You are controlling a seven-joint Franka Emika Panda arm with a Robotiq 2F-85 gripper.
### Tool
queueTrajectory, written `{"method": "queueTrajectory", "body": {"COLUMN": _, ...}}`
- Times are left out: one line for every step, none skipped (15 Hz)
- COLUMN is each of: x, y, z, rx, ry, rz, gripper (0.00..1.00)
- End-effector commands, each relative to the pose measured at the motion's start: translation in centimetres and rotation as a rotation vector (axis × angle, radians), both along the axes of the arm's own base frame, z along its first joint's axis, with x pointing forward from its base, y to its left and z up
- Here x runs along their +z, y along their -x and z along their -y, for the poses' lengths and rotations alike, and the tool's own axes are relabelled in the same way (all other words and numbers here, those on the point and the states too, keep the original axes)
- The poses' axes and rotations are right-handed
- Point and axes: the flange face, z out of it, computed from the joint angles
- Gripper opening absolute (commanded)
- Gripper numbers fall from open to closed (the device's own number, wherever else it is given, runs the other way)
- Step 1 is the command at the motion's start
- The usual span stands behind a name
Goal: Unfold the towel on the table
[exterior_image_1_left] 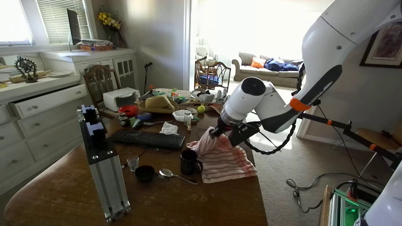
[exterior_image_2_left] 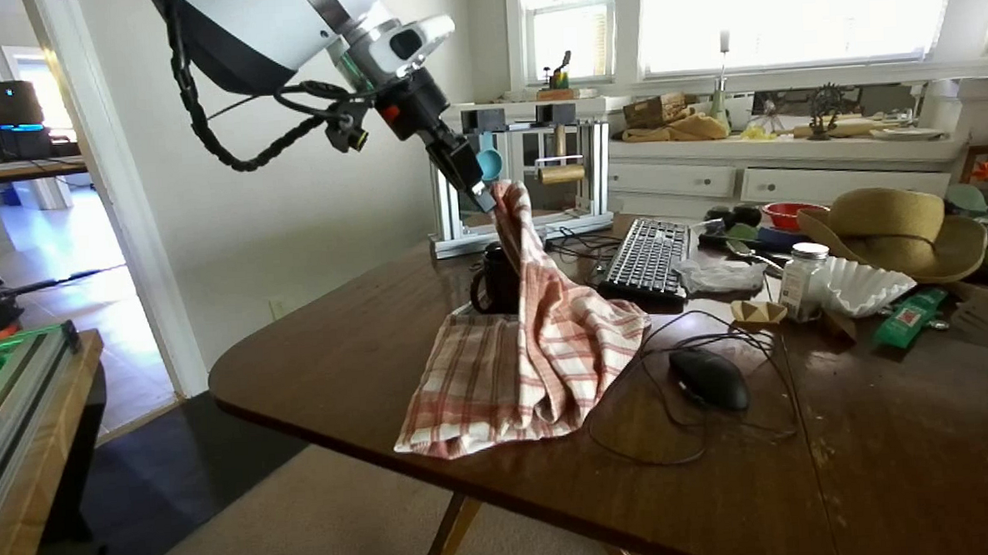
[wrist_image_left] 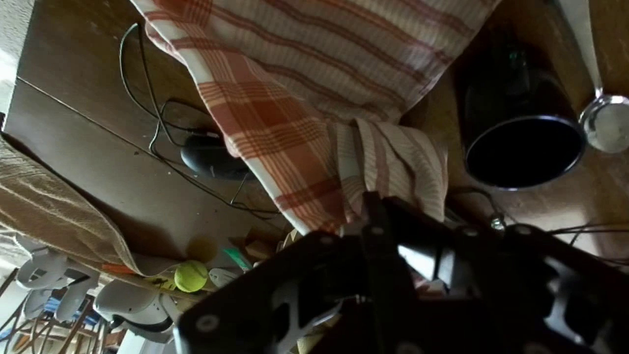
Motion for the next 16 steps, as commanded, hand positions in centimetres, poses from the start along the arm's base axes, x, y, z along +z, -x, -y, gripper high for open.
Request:
{"method": "queueTrajectory", "body": {"x": 3.5, "y": -1.3, "z": -0.2, "rx": -0.027, "ry": -0.046, "rz": 0.02, "gripper": 0.02}}
{"method": "queueTrajectory", "body": {"x": 4.8, "y": -2.0, "z": -0.5, "rx": -0.035, "ry": -0.054, "rz": 0.028, "gripper": 0.02}}
{"method": "queueTrajectory", "body": {"x": 5.7, "y": -2.7, "z": -1.0, "rx": -0.04, "ry": -0.069, "rz": 0.031, "gripper": 0.02}}
{"method": "queueTrajectory", "body": {"x": 6.8, "y": -3.5, "z": -1.6, "rx": -0.047, "ry": -0.086, "rz": 0.038, "gripper": 0.02}}
{"method": "queueTrajectory", "body": {"x": 8.0, "y": -4.4, "z": -2.1, "rx": -0.053, "ry": -0.104, "rz": 0.044, "gripper": 0.02}}
{"method": "queueTrajectory", "body": {"x": 9.4, "y": -5.3, "z": -2.7, "rx": -0.059, "ry": -0.117, "rz": 0.047, "gripper": 0.02}}
{"method": "queueTrajectory", "body": {"x": 10.9, "y": -6.3, "z": -3.1, "rx": -0.071, "ry": -0.131, "rz": 0.046, "gripper": 0.02}}
{"method": "queueTrajectory", "body": {"x": 12.7, "y": -7.3, "z": -3.5, "rx": -0.081, "ry": -0.147, "rz": 0.043, "gripper": 0.02}}
{"method": "queueTrajectory", "body": {"x": 15.0, "y": -8.3, "z": -3.5, "rx": -0.092, "ry": -0.162, "rz": 0.041, "gripper": 0.02}}
{"method": "queueTrajectory", "body": {"x": 17.4, "y": -9.3, "z": -3.3, "rx": -0.111, "ry": -0.171, "rz": 0.043, "gripper": 0.02}}
{"method": "queueTrajectory", "body": {"x": 19.7, "y": -10.1, "z": -3.1, "rx": -0.118, "ry": -0.186, "rz": 0.039, "gripper": 0.02}}
{"method": "queueTrajectory", "body": {"x": 22.2, "y": -10.8, "z": -2.6, "rx": -0.134, "ry": -0.195, "rz": 0.042, "gripper": 0.02}}
{"method": "queueTrajectory", "body": {"x": 24.7, "y": -11.4, "z": -2.2, "rx": -0.143, "ry": -0.206, "rz": 0.046, "gripper": 0.02}}
{"method": "queueTrajectory", "body": {"x": 26.9, "y": -11.8, "z": -1.9, "rx": -0.152, "ry": -0.21, "rz": 0.05, "gripper": 0.02}}
{"method": "queueTrajectory", "body": {"x": 28.7, "y": -12.1, "z": -1.4, "rx": -0.16, "ry": -0.222, "rz": 0.05, "gripper": 0.02}}
{"method": "queueTrajectory", "body": {"x": 30.5, "y": -12.3, "z": -1.0, "rx": -0.17, "ry": -0.231, "rz": 0.048, "gripper": 0.02}}
